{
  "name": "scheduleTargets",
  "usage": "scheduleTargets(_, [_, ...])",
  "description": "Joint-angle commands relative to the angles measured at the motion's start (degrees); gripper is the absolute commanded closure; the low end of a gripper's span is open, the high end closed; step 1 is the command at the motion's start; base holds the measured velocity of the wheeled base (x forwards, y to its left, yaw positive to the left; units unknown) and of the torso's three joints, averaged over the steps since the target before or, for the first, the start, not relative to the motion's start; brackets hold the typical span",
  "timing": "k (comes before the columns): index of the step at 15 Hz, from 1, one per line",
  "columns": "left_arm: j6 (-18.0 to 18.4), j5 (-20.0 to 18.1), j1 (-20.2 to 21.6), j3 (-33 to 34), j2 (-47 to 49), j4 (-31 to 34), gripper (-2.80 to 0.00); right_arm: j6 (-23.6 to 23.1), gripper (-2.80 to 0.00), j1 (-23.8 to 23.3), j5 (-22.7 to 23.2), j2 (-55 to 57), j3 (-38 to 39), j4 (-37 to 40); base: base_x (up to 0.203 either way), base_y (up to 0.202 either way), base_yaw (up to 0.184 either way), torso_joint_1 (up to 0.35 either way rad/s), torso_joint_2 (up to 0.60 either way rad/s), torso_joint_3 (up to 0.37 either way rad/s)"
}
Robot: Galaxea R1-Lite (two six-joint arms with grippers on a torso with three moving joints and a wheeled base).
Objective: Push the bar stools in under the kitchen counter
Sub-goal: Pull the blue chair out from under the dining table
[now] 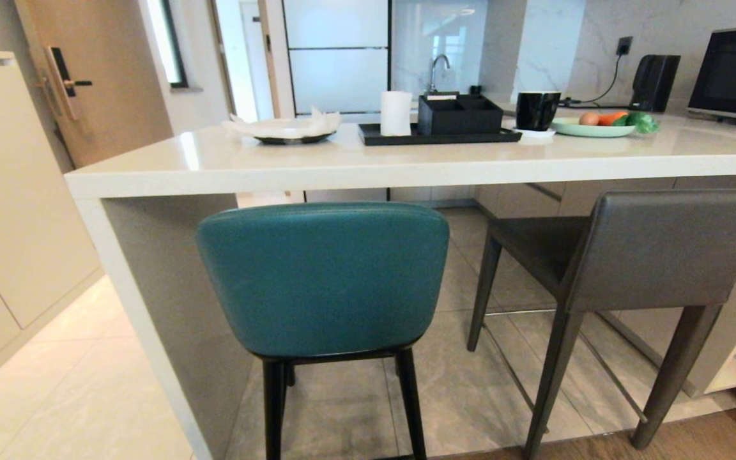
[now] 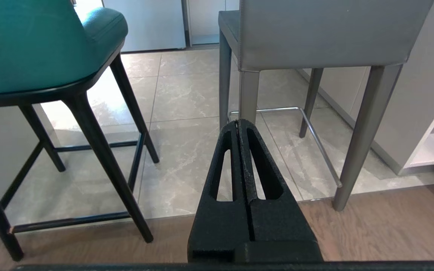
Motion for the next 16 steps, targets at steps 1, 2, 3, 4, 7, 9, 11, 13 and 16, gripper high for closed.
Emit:
scheduleTargets(1, [-0.2, -0.1, 0.0, -5.2, 0.5, 2.4, 0.0, -0.9, 0.0, 0.0, 0.1, 0.0, -0.4, 1.0, 0.0, 0.0, 0.0, 0.0, 0.0, 0.0])
scheduleTargets(2, [-0.3, -0.5, 0.0, -8.7, 2.3, 5.1, 0.0, -1.8, 0.0, -0.1, -0.1, 0.4, -1.5, 1.5, 0.0, 0.0, 0.0, 0.0, 0.0, 0.0])
scheduleTargets(3, [-0.4, -1.4, 0.0, -11.2, 5.5, 6.3, 0.0, -2.0, 0.0, 0.0, -0.4, 2.0, -4.3, 1.9, 0.0, 0.0, 0.0, 0.0, 0.0, 0.0])
scheduleTargets(4, [-0.6, -2.4, -0.3, -13.2, 9.6, 6.4, 0.0, -1.4, 0.0, 0.0, -0.5, 5.5, -7.4, 2.0, 0.0, 0.0, 0.0, 0.0, 0.0, 0.0])
scheduleTargets(7, [-1.5, -3.9, -3.1, -15.5, 26.5, -3.6, 0.0, 3.4, 0.0, 0.0, -0.4, 26.0, -17.3, -1.6, 0.0, 0.0, 0.0, 0.0, 0.0, 0.0])
scheduleTargets(9, [-1.7, -4.2, -4.2, -15.7, 39.7, -13.7, 0.0, 5.3, 0.0, 0.0, -0.4, 40.9, -21.1, -8.3, 0.0, 0.0, 0.0, 0.0, 0.0, 0.0])
scheduleTargets(11, [-1.9, -4.4, -4.7, -15.8, 54.0, -24.1, 0.0, 6.5, 0.0, 0.2, -0.5, 55.7, -23.6, -18.1, 0.0, 0.0, 0.0, 0.0, 0.0, 0.0])
scheduleTargets(13, [-2.0, -4.9, -4.9, -15.4, 67.5, -37.3, 0.0, 7.4, 0.0, 1.3, -0.6, 68.6, -25.7, -28.7, 0.0, 0.0, 0.0, 0.0, 0.0, 0.0])
scheduleTargets(16, [-2.2, -6.8, -4.9, -14.7, 85.0, -56.7, 0.0, 10.4, 0.0, 10.3, -0.8, 80.4, -29.7, -37.9, 0.0, 0.0, 0.0, 0.0, 0.0, 0.0])
